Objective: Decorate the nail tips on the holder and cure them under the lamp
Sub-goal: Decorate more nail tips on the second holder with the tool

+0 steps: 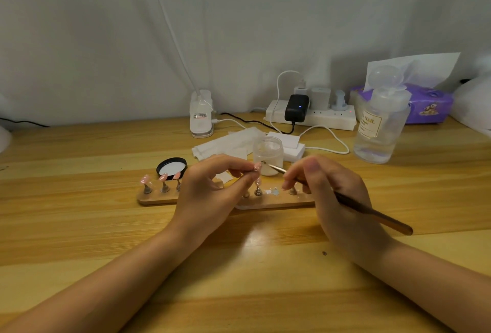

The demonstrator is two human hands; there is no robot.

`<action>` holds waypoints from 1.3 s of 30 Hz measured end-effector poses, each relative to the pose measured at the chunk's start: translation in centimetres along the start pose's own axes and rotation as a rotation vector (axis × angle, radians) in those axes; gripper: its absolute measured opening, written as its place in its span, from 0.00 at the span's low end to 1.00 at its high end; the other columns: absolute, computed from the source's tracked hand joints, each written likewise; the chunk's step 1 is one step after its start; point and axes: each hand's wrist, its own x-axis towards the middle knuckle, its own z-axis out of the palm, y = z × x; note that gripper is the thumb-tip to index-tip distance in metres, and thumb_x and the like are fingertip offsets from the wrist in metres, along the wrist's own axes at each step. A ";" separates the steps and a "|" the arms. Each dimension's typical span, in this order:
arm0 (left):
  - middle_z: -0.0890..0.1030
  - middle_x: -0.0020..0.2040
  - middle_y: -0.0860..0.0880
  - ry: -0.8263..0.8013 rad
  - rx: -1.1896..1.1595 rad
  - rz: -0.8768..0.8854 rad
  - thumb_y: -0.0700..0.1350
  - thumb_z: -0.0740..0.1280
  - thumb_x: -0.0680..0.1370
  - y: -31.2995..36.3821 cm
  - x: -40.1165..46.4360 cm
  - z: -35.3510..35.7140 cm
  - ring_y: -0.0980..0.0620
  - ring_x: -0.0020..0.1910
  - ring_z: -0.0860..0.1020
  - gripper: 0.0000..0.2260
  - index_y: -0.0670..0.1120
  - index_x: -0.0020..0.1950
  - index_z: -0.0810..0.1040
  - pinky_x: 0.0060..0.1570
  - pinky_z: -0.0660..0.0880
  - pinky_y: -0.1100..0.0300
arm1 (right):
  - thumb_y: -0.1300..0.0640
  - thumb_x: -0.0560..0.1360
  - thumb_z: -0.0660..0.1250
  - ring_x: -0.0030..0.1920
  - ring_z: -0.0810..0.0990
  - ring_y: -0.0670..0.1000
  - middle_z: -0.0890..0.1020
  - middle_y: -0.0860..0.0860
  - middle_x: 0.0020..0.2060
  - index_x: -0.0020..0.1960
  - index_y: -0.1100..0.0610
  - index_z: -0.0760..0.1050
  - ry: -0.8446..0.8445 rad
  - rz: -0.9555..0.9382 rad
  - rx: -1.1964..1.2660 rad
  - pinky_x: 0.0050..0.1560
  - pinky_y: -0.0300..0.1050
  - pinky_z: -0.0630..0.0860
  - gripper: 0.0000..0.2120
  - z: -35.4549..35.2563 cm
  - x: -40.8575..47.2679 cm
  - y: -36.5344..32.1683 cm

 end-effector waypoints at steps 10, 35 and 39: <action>0.82 0.41 0.54 0.022 -0.006 0.015 0.41 0.70 0.69 -0.2 -0.1 0.1 0.58 0.41 0.80 0.09 0.47 0.48 0.81 0.43 0.76 0.68 | 0.38 0.77 0.48 0.39 0.77 0.41 0.79 0.42 0.35 0.40 0.43 0.73 0.049 -0.099 0.008 0.41 0.40 0.72 0.18 0.1 -0.1 -0.1; 0.81 0.41 0.52 -0.018 0.003 0.065 0.40 0.68 0.71 -0.6 0.0 0.4 0.58 0.40 0.78 0.09 0.45 0.50 0.81 0.41 0.74 0.65 | 0.52 0.75 0.58 0.39 0.76 0.45 0.78 0.42 0.37 0.43 0.48 0.75 0.043 -0.163 -0.076 0.41 0.38 0.72 0.07 -0.1 0.1 -0.7; 0.81 0.41 0.52 -0.016 0.006 0.054 0.41 0.69 0.70 -0.4 0.0 0.3 0.56 0.41 0.78 0.09 0.46 0.49 0.81 0.41 0.75 0.62 | 0.52 0.75 0.60 0.39 0.76 0.47 0.79 0.41 0.38 0.44 0.45 0.74 -0.008 -0.195 -0.088 0.40 0.41 0.72 0.05 0.0 0.3 -0.7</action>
